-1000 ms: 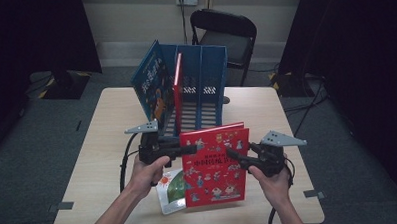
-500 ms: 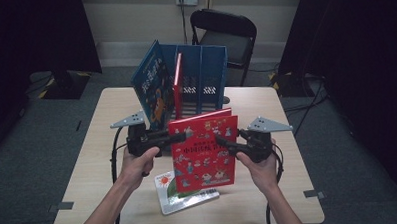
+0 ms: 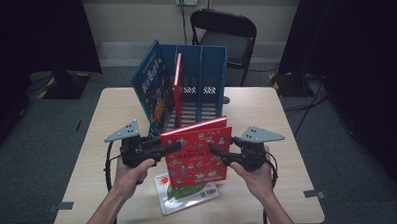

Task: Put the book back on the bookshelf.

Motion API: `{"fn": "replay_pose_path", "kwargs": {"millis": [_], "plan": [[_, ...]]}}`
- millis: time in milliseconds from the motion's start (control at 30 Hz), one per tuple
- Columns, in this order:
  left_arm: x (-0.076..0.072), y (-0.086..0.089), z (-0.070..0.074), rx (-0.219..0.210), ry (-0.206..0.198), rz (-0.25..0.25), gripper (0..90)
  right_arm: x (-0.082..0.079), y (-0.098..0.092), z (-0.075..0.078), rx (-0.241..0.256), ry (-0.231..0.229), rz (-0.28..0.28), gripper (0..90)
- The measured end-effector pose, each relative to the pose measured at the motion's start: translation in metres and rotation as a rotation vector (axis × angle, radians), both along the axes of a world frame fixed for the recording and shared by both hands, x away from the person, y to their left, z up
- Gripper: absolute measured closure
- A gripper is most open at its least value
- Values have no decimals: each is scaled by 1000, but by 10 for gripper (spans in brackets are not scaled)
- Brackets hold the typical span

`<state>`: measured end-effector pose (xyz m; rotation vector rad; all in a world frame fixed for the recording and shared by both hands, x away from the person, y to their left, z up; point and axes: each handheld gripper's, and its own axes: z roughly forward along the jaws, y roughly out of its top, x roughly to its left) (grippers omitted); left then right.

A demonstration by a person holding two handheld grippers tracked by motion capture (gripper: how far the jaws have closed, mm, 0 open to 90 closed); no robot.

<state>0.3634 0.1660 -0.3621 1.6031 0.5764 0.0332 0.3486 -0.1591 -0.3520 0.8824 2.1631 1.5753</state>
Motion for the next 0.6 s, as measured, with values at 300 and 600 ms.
{"fn": "replay_pose_path", "kwargs": {"millis": [300,600], "plan": [[-6,-2,-3,44,-14,0,628,-7,-5,-2,-24,8,7,417],[-6,-3,-2,47,-17,-14,681,5,-16,-13,-15,19,-55,291]]}}
